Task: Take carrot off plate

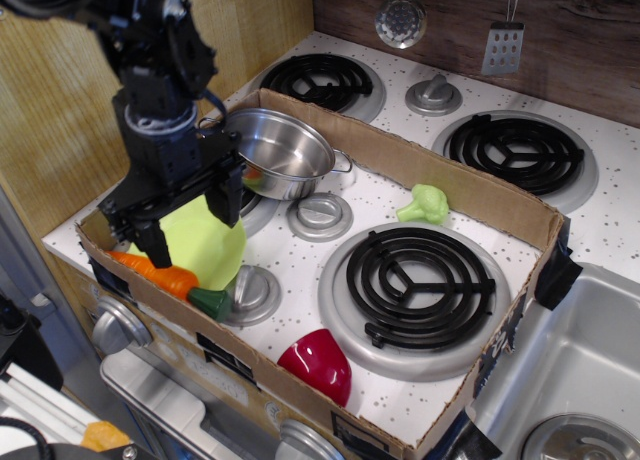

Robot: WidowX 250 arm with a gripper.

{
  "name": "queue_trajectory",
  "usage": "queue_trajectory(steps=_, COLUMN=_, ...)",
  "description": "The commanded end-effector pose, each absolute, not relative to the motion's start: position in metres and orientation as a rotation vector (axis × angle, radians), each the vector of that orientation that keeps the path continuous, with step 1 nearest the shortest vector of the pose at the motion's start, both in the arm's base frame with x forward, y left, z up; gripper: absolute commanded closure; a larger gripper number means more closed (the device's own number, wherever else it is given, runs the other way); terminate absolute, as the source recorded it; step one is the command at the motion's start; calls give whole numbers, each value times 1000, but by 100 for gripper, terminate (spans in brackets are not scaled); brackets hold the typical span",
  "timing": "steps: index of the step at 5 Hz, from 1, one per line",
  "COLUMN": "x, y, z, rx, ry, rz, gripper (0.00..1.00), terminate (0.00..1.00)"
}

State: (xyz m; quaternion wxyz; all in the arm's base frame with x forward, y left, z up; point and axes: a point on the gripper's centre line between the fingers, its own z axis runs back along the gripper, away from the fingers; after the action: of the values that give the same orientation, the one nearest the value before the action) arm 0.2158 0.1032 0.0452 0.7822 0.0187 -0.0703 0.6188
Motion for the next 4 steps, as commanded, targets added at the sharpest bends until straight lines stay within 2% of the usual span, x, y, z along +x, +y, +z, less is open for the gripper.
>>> queue_trajectory(steps=1, x=213, y=120, z=52, rx=24, ry=-202, rz=1340, gripper=0, terminate=0)
queue_trajectory(steps=3, x=206, y=121, z=44, rx=55, ry=-100, rz=1306, gripper=0, terminate=0)
queue_trajectory(steps=4, x=201, y=118, z=34, rx=35, ry=-91, rz=1312, gripper=0, terminate=0)
